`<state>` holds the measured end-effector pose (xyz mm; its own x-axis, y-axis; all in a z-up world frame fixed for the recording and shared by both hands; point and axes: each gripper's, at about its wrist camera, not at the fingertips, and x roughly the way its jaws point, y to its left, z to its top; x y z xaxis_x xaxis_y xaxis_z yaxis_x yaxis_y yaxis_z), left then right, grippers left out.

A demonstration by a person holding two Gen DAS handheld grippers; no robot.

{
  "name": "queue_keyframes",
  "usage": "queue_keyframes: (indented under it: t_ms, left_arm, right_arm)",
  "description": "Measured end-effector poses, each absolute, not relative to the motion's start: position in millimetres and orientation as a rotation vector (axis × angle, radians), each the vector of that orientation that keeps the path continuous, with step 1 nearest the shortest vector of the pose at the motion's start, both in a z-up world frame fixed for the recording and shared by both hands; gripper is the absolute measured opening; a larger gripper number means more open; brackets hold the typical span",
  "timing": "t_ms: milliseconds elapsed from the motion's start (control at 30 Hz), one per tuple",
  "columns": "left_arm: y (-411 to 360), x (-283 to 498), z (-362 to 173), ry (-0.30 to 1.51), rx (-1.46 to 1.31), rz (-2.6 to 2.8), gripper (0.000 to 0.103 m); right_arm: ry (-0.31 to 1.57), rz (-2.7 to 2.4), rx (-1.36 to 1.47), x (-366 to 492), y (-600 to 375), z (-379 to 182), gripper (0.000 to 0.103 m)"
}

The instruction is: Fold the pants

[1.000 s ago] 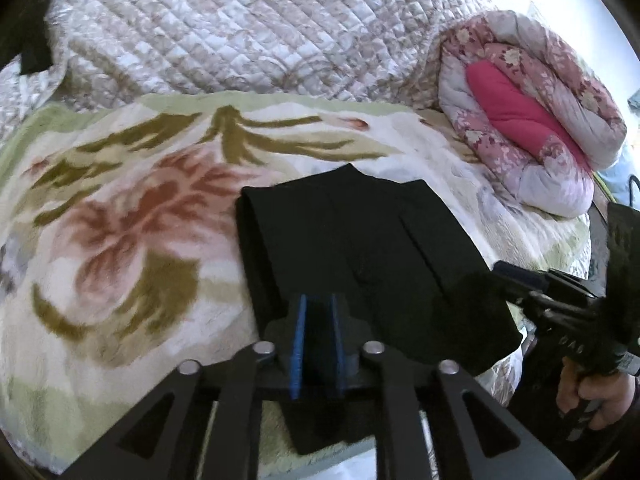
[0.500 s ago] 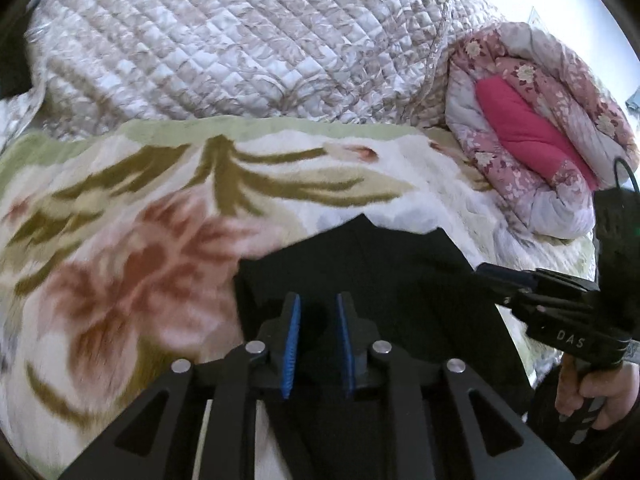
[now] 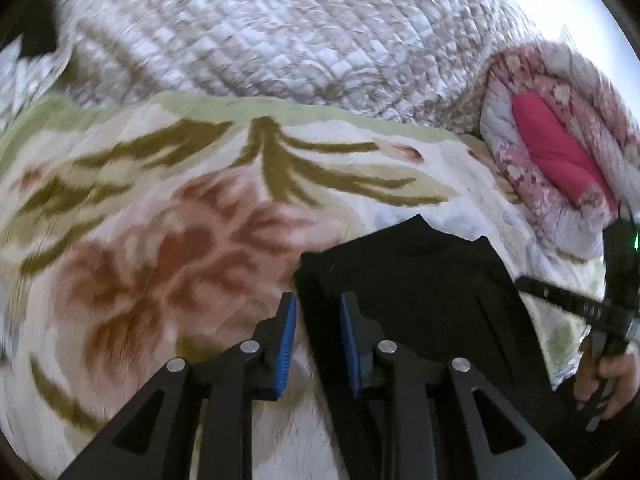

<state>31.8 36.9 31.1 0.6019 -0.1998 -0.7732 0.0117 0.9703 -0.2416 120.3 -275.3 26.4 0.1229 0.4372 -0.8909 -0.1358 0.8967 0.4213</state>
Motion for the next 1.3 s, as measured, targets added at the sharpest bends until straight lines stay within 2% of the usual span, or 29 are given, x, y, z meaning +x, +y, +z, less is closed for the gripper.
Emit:
queue_keyframes:
  t_ms: [100, 133, 200, 267, 367, 600, 867, 1167, 1300]
  left_arm:
    - [41.1, 14.1, 32.0, 0.925, -0.272, -0.136, 0.025]
    - [40.9, 8.2, 32.4, 0.927, -0.289, -0.143, 0.027]
    - [38.4, -3.7, 32.4, 0.926, -0.318, -0.157, 0.036]
    - [34.1, -12.9, 29.2, 0.933, -0.339, -0.177, 0.038]
    - [28.6, -20.2, 19.6, 0.965, -0.357, -0.194, 0.038]
    - [33.7, -19.1, 11.7, 0.959, -0.418, -0.215, 0.049]
    - [35.8, 9.1, 0.8, 0.955, -0.498, -0.285, 0.054]
    - [28.3, -24.3, 0.7, 0.95, -0.489, -0.299, 0.054]
    - [24.2, -9.1, 0.7, 0.953, -0.462, -0.302, 0.057]
  right_arm:
    - [1.387, 0.466, 0.322, 105.6, -282.5, 31.1, 0.021]
    - [1.388, 0.48, 0.339, 101.2, -283.5, 32.2, 0.025]
    - [1.401, 0.5, 0.36, 95.6, -281.5, 30.5, 0.029]
    - [1.412, 0.508, 0.364, 92.0, -279.3, 27.4, 0.031]
    - [1.412, 0.506, 0.399, 89.6, -280.7, 25.7, 0.034]
    - [1.422, 0.532, 0.47, 94.8, -284.1, 15.3, 0.035]
    - [1.436, 0.551, 0.638, 107.5, -291.2, -1.5, 0.035]
    - [1.465, 0.615, 0.64, 86.0, -285.1, 5.6, 0.037]
    - [1.461, 0.608, 0.625, 99.8, -276.6, 0.1, 0.037]
